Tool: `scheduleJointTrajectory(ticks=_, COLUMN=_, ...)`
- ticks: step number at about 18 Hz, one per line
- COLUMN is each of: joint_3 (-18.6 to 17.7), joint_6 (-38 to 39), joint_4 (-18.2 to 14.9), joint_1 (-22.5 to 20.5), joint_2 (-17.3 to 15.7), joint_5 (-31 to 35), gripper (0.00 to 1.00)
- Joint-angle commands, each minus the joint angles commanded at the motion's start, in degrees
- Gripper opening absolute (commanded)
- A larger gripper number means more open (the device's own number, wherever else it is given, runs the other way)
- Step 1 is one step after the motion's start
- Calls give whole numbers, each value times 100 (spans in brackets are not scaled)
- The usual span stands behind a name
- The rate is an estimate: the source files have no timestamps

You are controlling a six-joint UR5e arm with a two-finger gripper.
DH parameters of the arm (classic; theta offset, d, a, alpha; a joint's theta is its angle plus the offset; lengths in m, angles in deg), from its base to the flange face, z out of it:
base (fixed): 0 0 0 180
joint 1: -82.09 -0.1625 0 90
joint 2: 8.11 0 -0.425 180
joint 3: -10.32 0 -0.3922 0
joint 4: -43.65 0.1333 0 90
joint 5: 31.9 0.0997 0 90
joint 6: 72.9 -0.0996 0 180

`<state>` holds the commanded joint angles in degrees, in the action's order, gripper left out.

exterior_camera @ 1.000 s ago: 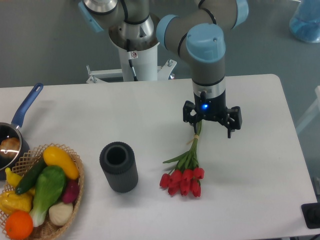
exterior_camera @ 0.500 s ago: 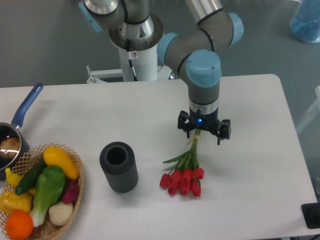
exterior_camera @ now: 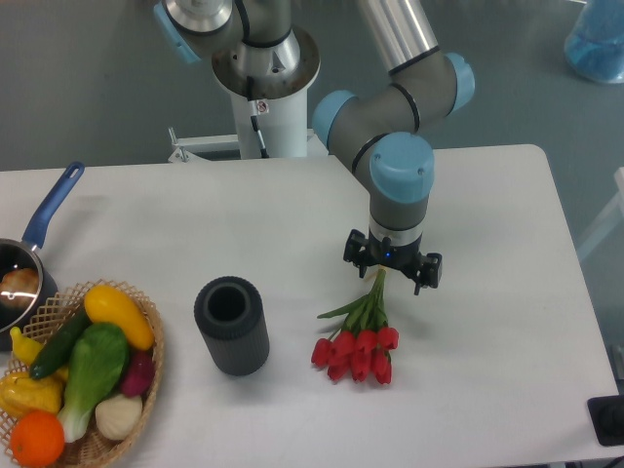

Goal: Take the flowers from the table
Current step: 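Lower the open gripper down over the green tulip stems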

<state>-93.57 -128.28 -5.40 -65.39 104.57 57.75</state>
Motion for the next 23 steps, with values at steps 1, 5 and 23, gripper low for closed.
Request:
scheduleJointTrajectory(ticks=1, joint_3=0, joint_6=0, joint_4=0, joint_1=0, joint_2=18, joint_5=-70, gripper=100)
scheduleJointTrajectory(ticks=5, joint_3=-9, joint_6=18, joint_4=0, joint_1=9, joint_2=88, joint_5=-167, gripper=100)
scheduleJointTrajectory(ticks=23, joint_3=-18, joint_6=88, joint_4=0, joint_1=9, joint_2=317, joint_5=-264, gripper=84)
